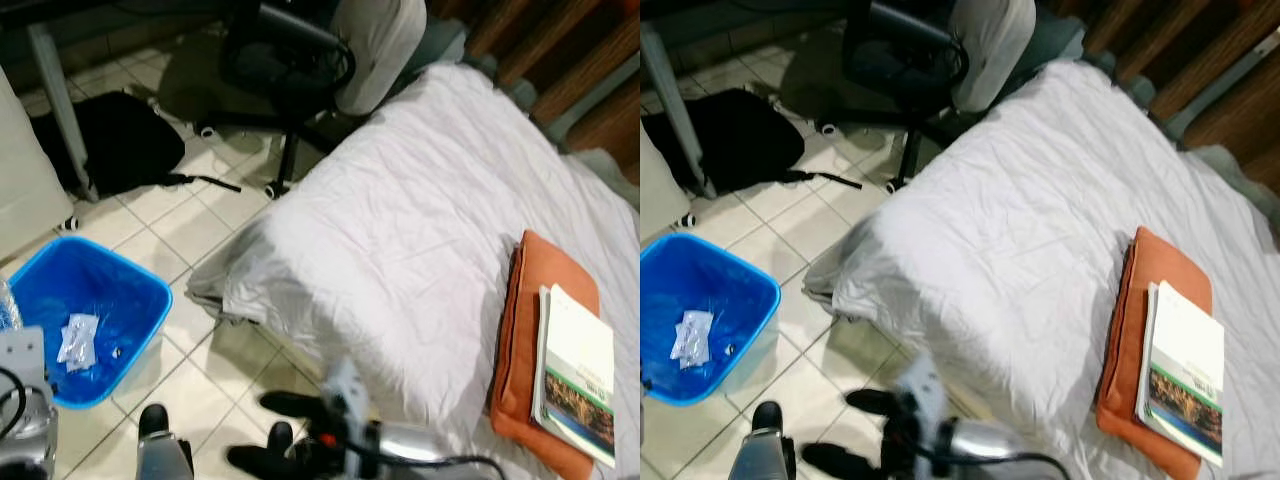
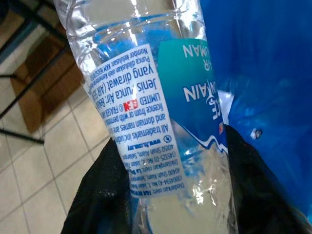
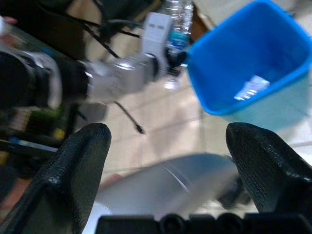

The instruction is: Clean up the room

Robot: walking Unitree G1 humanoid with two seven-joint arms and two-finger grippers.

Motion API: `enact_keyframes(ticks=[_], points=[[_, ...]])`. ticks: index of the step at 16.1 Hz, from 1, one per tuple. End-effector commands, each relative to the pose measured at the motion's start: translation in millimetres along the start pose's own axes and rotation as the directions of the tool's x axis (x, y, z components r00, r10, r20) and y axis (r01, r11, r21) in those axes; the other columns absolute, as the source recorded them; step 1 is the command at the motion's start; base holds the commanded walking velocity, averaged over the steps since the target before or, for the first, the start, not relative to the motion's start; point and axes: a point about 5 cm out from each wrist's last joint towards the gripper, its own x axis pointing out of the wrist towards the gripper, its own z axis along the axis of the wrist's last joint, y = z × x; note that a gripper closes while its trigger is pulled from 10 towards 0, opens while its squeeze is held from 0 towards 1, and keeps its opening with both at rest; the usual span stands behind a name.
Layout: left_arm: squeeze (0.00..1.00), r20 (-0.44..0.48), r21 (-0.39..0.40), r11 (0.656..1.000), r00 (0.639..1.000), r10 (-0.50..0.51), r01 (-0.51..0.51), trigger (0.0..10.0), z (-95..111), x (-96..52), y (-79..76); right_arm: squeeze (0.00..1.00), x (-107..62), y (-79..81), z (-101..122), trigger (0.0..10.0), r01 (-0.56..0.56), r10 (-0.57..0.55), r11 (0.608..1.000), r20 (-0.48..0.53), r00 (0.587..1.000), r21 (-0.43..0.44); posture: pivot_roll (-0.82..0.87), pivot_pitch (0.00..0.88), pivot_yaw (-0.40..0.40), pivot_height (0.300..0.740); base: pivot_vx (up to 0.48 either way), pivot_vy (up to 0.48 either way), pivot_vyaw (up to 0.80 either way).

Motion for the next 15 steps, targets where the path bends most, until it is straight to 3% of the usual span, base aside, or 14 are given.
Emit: enact_keyframes(ticks=[1, 3, 7, 10, 11, 12, 13, 15], points=[[0.00, -0.011, 0.017, 0.999, 0.999, -0.031, 0.031, 10.0, -8.2, -4.1, -4.9, 0.00, -1.0, 4.2, -6.1, 10.0, -0.007, 0.008, 1.000, -0.024, 1.000, 0.024, -0.19, 0.483, -0.392, 0.740, 0.000, 0.000, 0.00], [1.00, 0.020, 0.011, 0.999, 0.999, -0.041, 0.041, 10.0, 0.8, -0.8, -4.5, 0.00, 8.3, 9.6, -3.3, 10.0, -0.036, 0.036, 0.999, -0.013, 0.999, 0.028, -0.18, 0.482, -0.389, 0.740, 0.000, 0.000, 0.00], [1.00, 0.123, 0.107, 0.994, 0.992, 0.002, -0.015, 10.0, 28.2, 8.9, 5.5, 0.00, 1.2, 5.9, -2.9, 10.0, -0.012, 0.013, 0.999, -0.026, 1.000, 0.035, -0.18, 0.468, -0.379, 0.740, 0.000, 0.000, 0.00], [1.00, 0.118, 0.079, 0.997, 0.993, -0.023, 0.014, 10.0, 29.9, 9.6, 3.5, 0.00, -8.1, -4.4, 0.3, 10.0, 0.051, -0.050, 0.998, -0.029, 0.998, 0.021, -0.18, 0.456, -0.365, 0.740, 0.000, 0.000, 0.00], [0.77, 0.162, 0.031, 0.997, 0.984, -0.076, 0.071, 10.0, 36.7, 7.4, -8.4, 0.00, -11.4, -15.5, 3.8, 10.0, 0.107, -0.107, 0.994, -0.017, 0.994, -0.002, -0.15, 0.426, -0.338, 0.740, 0.000, 0.000, 0.00], [0.63, 0.214, -0.005, 0.989, 0.966, -0.144, 0.149, 10.0, 42.5, 2.5, -24.6, 0.00, -15.1, -22.6, 8.4, 10.0, 0.138, -0.138, 0.990, 0.001, 0.990, -0.015, -0.14, 0.406, -0.320, 0.740, 0.000, 0.000, 0.00], [0.00, 0.282, -0.035, 0.968, 0.931, -0.231, 0.250, 10.0, 47.1, -7.6, -45.5, 0.00, -19.9, -29.4, 13.4, 10.0, 0.167, -0.167, 0.985, 0.021, 0.986, -0.030, -0.10, 0.366, -0.289, 0.740, 0.000, 0.000, 0.00], [0.00, 0.329, -0.019, 0.948, 0.898, -0.294, 0.317, 10.0, 48.6, -18.8, -62.8, 0.00, -23.6, -36.1, 16.8, 10.0, 0.194, -0.193, 0.980, 0.039, 0.980, -0.038, -0.06, 0.325, -0.259, 0.740, 0.000, 0.000, 0.00]])
